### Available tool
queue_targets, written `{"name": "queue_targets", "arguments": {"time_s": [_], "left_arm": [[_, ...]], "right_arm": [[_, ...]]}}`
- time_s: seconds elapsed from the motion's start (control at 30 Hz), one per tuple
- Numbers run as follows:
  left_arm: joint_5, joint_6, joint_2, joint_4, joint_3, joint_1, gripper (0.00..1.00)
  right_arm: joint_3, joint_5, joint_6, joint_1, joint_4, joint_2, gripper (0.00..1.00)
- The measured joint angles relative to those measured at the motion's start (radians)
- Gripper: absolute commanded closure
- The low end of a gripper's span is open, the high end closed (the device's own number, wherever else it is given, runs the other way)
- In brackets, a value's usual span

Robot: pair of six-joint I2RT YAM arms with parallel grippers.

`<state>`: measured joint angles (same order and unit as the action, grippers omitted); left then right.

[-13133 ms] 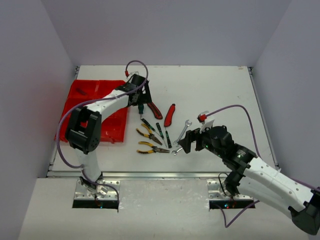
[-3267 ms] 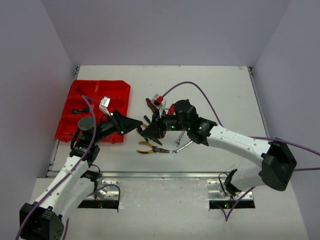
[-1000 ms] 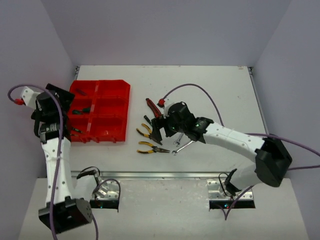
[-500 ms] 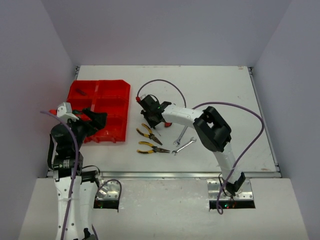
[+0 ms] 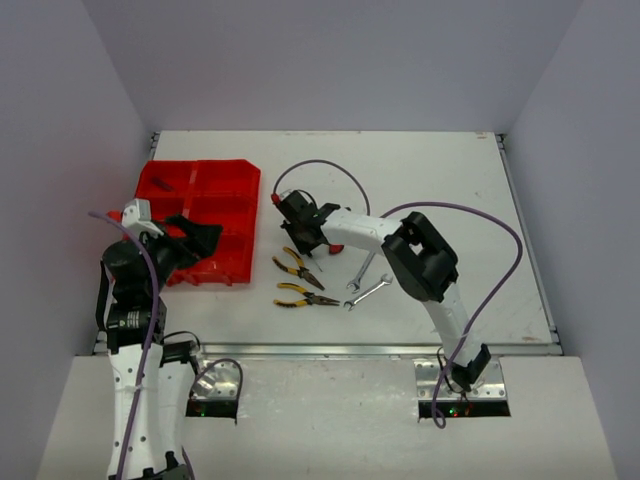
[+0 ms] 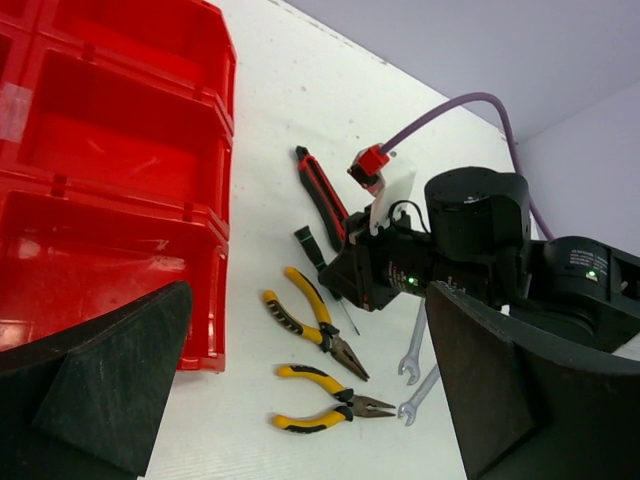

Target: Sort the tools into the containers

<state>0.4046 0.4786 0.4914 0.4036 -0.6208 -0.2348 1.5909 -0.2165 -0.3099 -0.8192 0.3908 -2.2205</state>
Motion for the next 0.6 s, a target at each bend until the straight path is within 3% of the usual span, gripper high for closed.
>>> {"name": "queue_targets", "arguments": {"time_s": [0.17, 0.4, 0.6], "left_arm": [[0.106, 0.026, 0.043, -0.052, 0.022, 0.000, 0.00], [0.308, 0.202, 0.107, -0.277, 0.179, 0.007, 0.00], [0.366, 0.399, 0.152, -0.530, 0.301, 0.156, 0.00]], "right_arm": [[-0.101, 0.003, -0.004, 0.000, -0.012, 0.087, 0.94], [-0.246, 0.092, -0.009, 0.001, -0.052, 0.438, 0.94], [-0.361, 0.324, -0.059, 0.005, -0.201, 0.637, 0.93]]}}
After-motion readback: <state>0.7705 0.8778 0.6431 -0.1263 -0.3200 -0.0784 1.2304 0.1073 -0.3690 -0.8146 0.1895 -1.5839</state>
